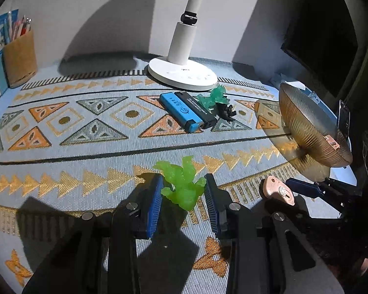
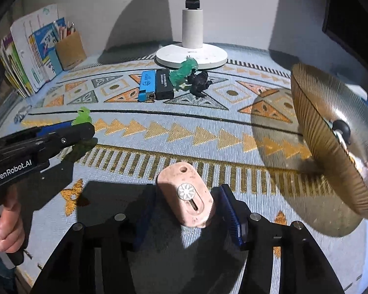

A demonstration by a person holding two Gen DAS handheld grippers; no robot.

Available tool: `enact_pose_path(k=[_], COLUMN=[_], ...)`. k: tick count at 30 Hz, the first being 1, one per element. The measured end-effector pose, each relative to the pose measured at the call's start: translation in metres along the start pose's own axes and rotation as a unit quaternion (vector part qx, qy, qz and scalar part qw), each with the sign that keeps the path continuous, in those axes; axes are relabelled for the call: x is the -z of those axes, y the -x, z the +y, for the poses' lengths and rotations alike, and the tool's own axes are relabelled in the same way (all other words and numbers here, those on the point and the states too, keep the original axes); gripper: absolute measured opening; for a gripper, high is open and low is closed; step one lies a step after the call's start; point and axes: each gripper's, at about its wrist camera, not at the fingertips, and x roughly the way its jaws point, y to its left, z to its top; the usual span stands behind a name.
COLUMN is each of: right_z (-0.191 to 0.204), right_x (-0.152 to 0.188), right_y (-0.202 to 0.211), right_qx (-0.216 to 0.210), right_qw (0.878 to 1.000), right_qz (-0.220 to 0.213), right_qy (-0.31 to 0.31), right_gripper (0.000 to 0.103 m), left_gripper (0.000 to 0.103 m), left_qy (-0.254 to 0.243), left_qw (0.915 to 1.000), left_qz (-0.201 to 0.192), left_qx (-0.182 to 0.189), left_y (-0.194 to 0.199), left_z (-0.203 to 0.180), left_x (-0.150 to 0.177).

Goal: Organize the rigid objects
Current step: 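Carry green figurine and pink tag over bowl and open both tools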

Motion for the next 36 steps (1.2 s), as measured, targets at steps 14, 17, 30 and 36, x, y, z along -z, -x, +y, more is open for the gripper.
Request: enact_pose_path(k=[14,17,30,36], right_z=[0.032,0.017,-0.129,-0.202], right_x=[0.004,-0.003,-0.024,-0.023], right_y=[0.028,0.054,0.198,0.216], right_qx=[-0.052,-0.050,0.098,0.150], right_qw=[0.998,0.997,0.961,0.937], right_qz=[-0.024,-0.056,-0.221,-0.229], right_qy=[0.015,-0.001,-0.137,-0.216], right_gripper=[0.043,0.043,0.043,0.043], left_gripper=[0.030,0.030,0.030,0.030], left_qy=[-0.025,-0.031,-0.117,-0.148], left_qw=[0.9996,0.9993,0.9819,0.9753], left_qz=[-0.003,-0.023,-0.118,-0.112], left_qx=[-0.015,0.002,0.090,0.119], left_y=[0.007,0.023,0.076,0.053], left_z=[-0.010,-0.019,-0.130,-0.190], left_x=[-0.002,-0.016,-0.118,-0.144])
